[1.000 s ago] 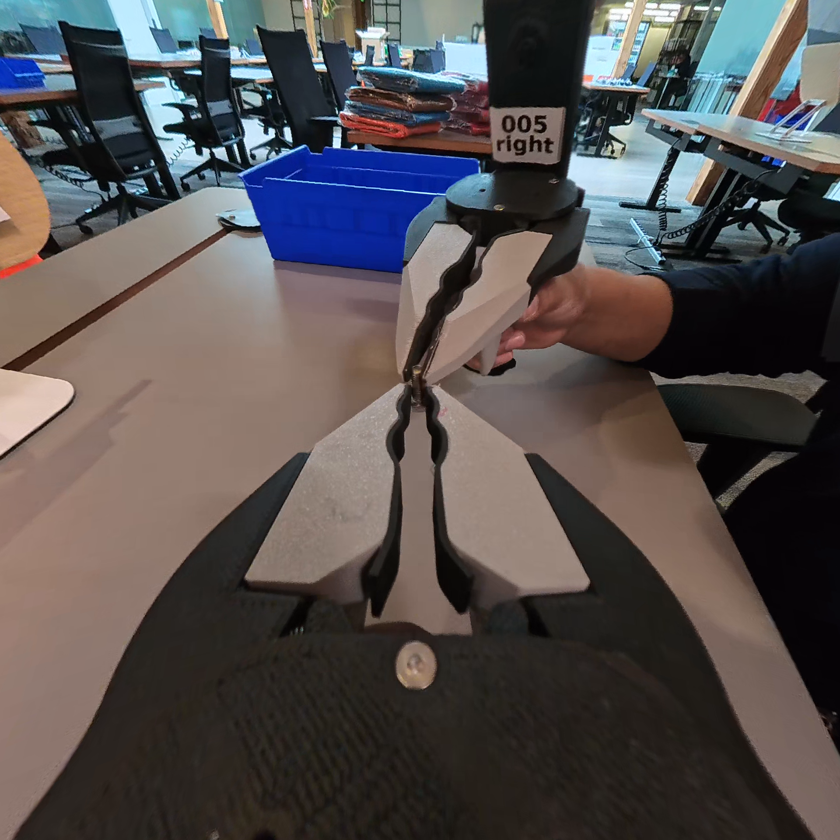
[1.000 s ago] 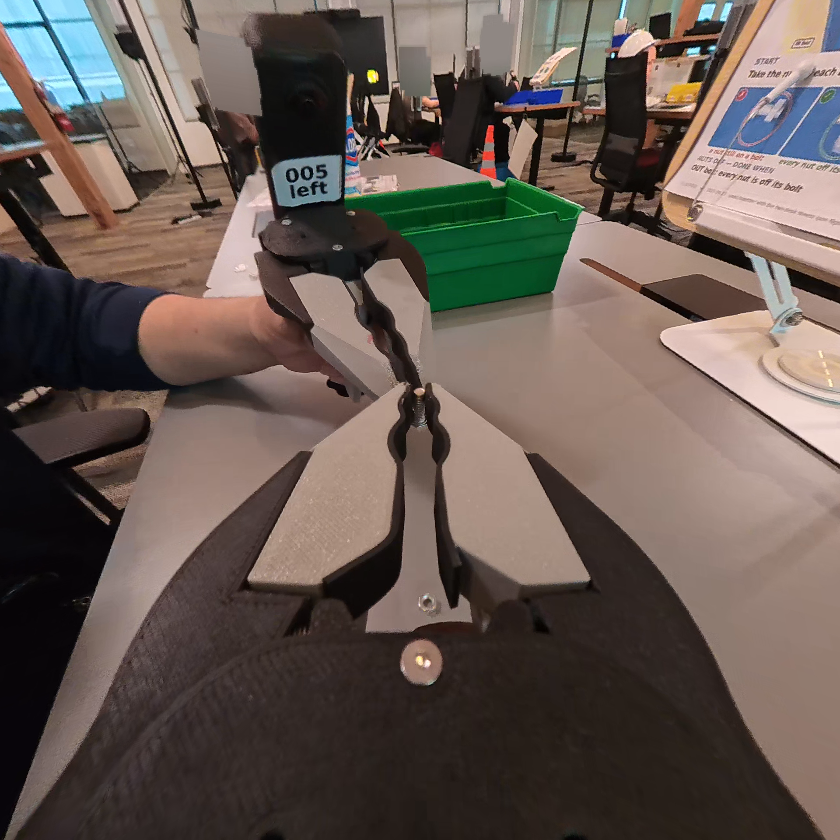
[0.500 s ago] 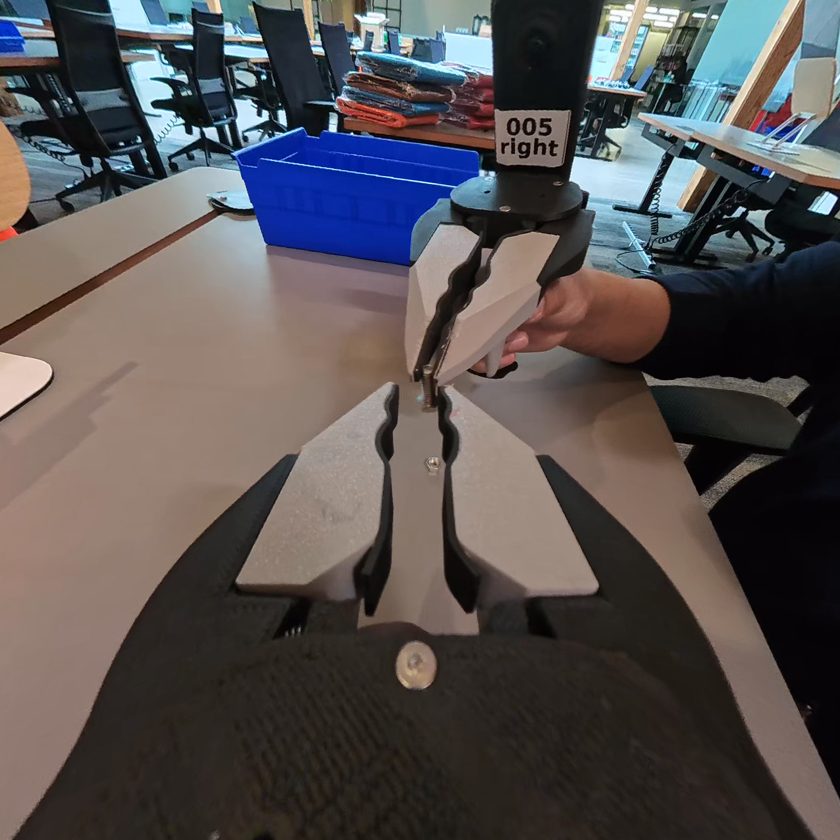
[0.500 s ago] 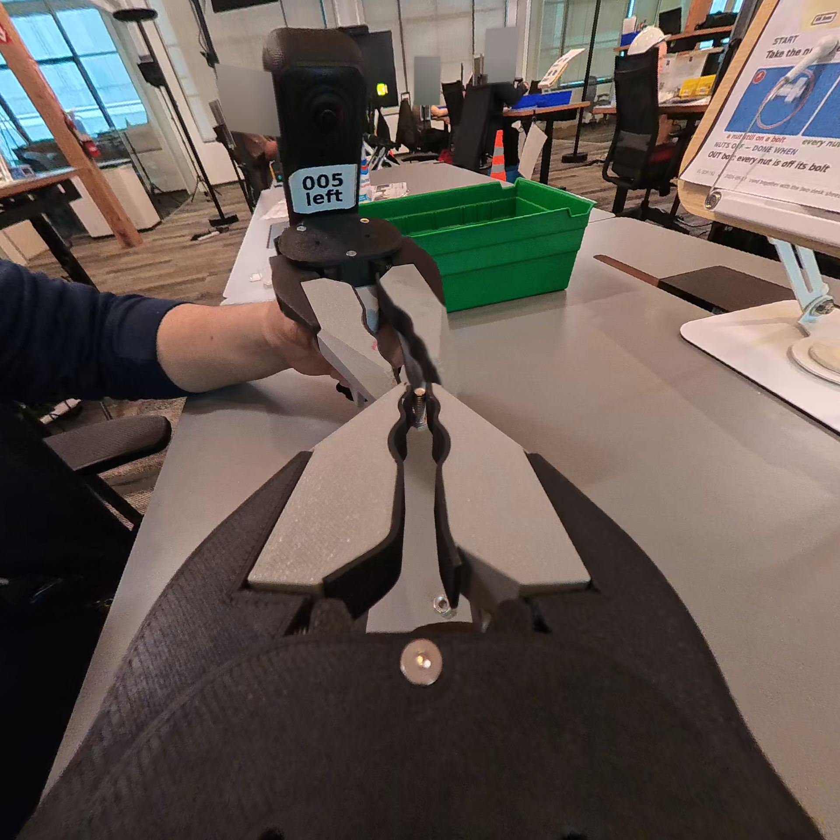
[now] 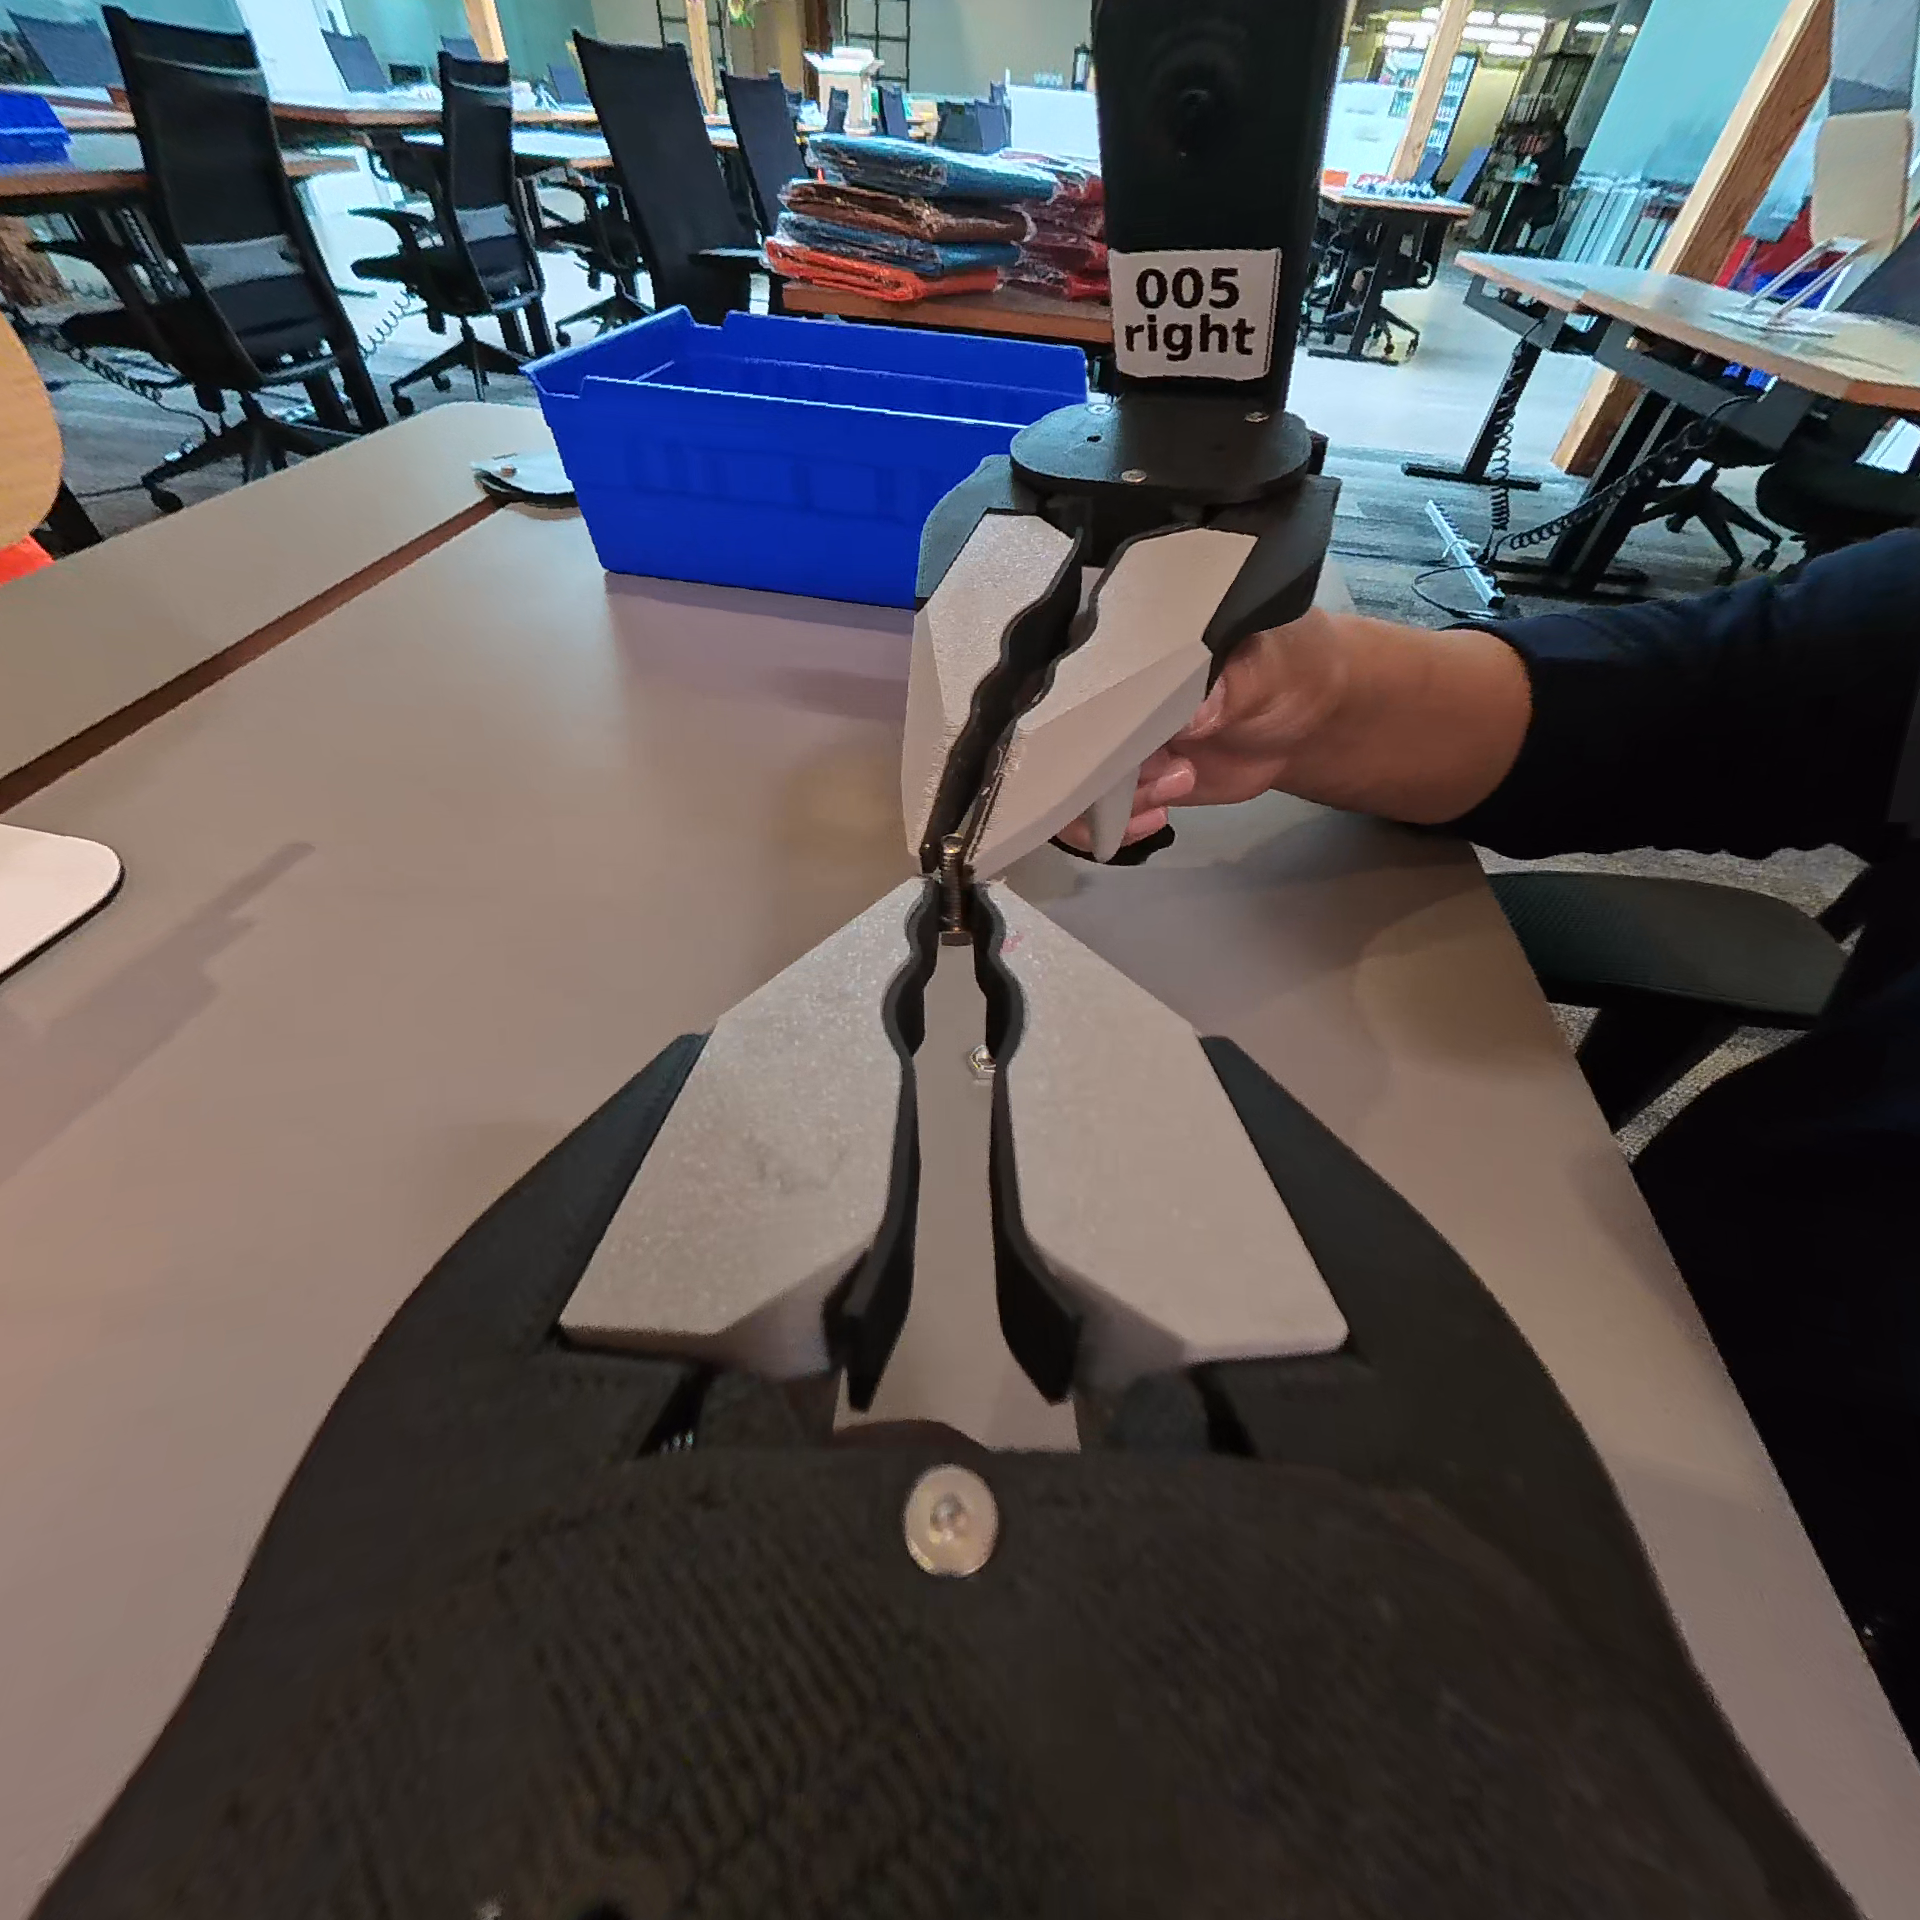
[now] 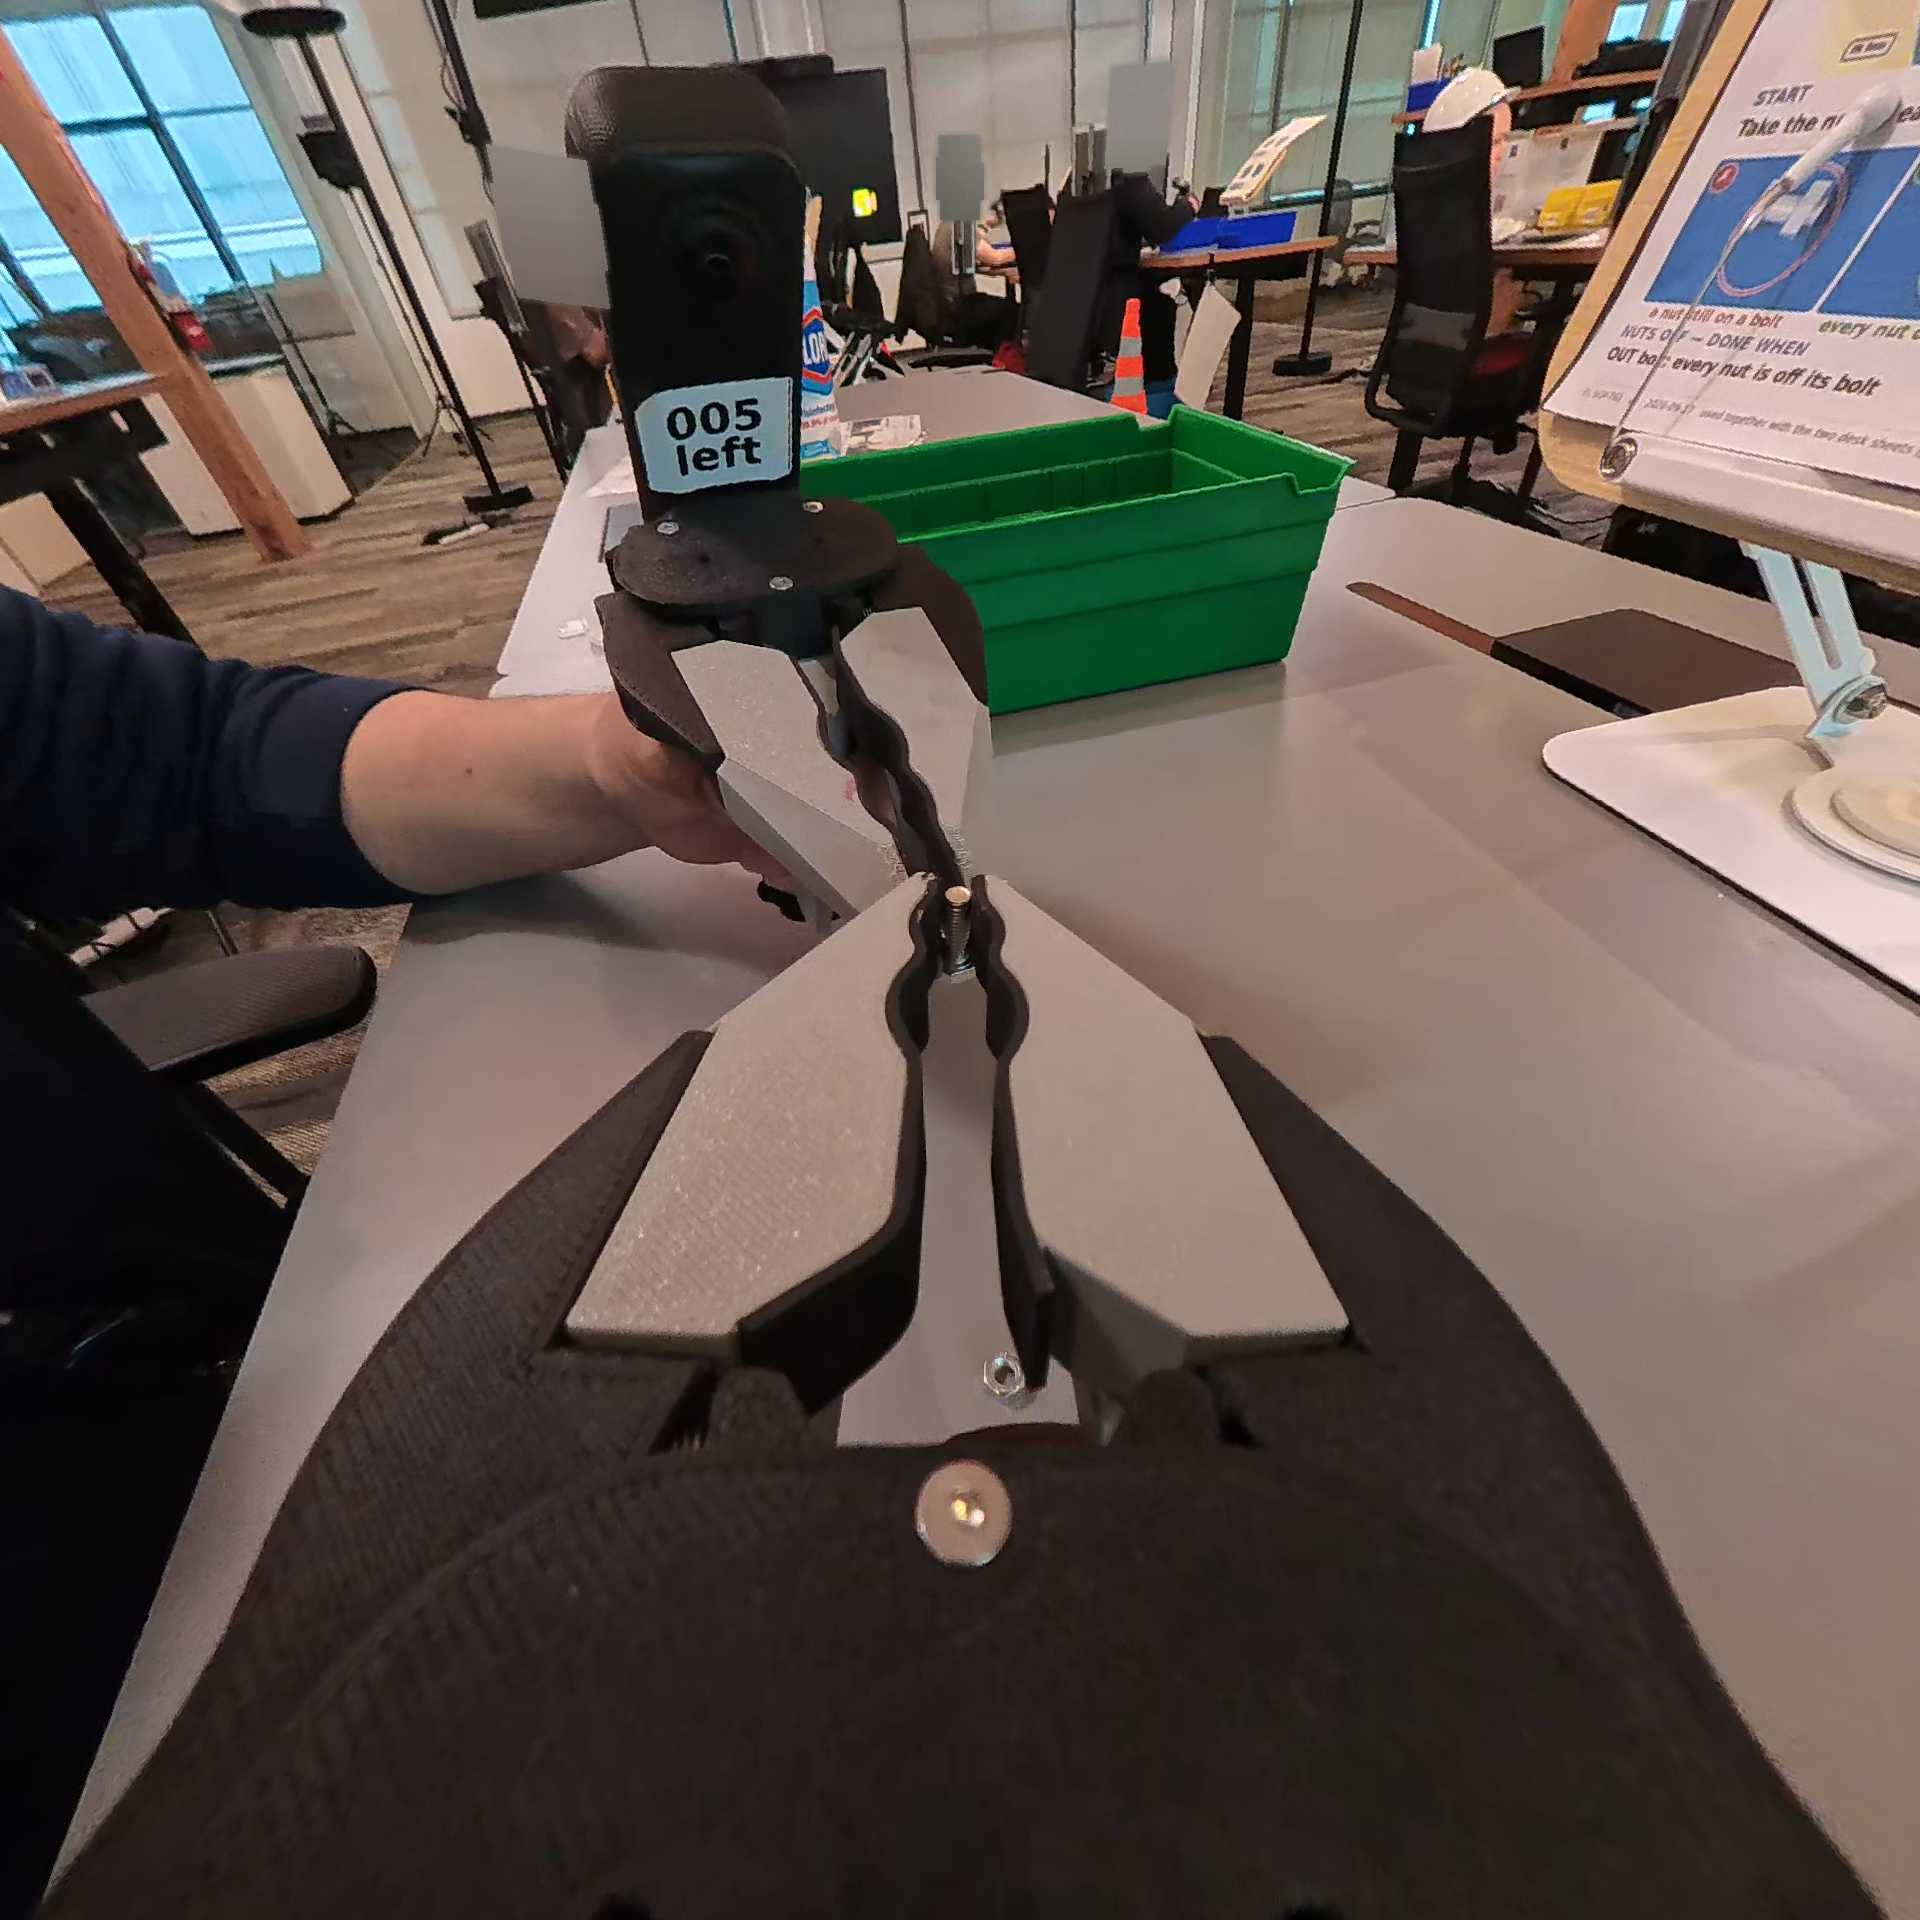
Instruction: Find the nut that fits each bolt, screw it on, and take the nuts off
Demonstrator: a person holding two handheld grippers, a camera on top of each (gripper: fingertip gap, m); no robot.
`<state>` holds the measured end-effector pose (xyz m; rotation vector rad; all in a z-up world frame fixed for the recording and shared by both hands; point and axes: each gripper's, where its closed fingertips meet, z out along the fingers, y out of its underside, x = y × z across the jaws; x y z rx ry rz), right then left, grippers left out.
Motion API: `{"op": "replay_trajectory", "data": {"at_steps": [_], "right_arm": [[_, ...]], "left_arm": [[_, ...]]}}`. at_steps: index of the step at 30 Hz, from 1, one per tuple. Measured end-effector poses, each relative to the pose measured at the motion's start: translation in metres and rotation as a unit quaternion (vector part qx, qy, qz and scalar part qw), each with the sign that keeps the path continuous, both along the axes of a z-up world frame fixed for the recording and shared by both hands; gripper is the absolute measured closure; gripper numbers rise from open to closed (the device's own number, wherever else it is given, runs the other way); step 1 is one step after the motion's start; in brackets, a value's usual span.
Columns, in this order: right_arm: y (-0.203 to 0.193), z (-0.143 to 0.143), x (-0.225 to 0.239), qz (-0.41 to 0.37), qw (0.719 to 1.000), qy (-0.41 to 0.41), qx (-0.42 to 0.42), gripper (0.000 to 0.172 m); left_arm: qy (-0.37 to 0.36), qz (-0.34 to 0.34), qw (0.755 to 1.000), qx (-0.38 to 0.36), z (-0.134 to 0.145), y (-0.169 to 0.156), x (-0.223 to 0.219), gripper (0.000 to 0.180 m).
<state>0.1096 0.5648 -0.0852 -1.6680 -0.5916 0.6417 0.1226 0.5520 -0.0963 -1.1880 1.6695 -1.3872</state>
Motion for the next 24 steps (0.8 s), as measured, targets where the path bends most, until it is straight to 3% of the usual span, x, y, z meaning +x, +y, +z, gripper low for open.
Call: {"op": "replay_trajectory", "data": {"at_steps": [1, 3, 4, 24], "right_arm": [[0.001, -0.001, 0.001, -0.003, 1.000, -0.001, -0.001, 0.170], [0.003, 0.000, 0.006, -0.013, 1.000, 0.000, 0.001, 0.170], [0.002, 0.002, 0.007, -0.013, 1.000, 0.006, 0.002, 0.170], [0.002, 0.002, 0.002, -0.003, 1.000, 0.022, -0.003, 0.170]], "left_arm": [[0.002, -0.001, 1.000, -0.001, 0.000, 0.000, 0.000, 0.174], [0.013, 0.001, 1.000, 0.000, -0.004, 0.000, 0.001, 0.149], [0.017, 0.002, 1.000, 0.003, -0.006, 0.001, 0.001, 0.147], [0.020, 0.018, 1.000, 0.016, -0.009, 0.000, 0.004, 0.171]]}}
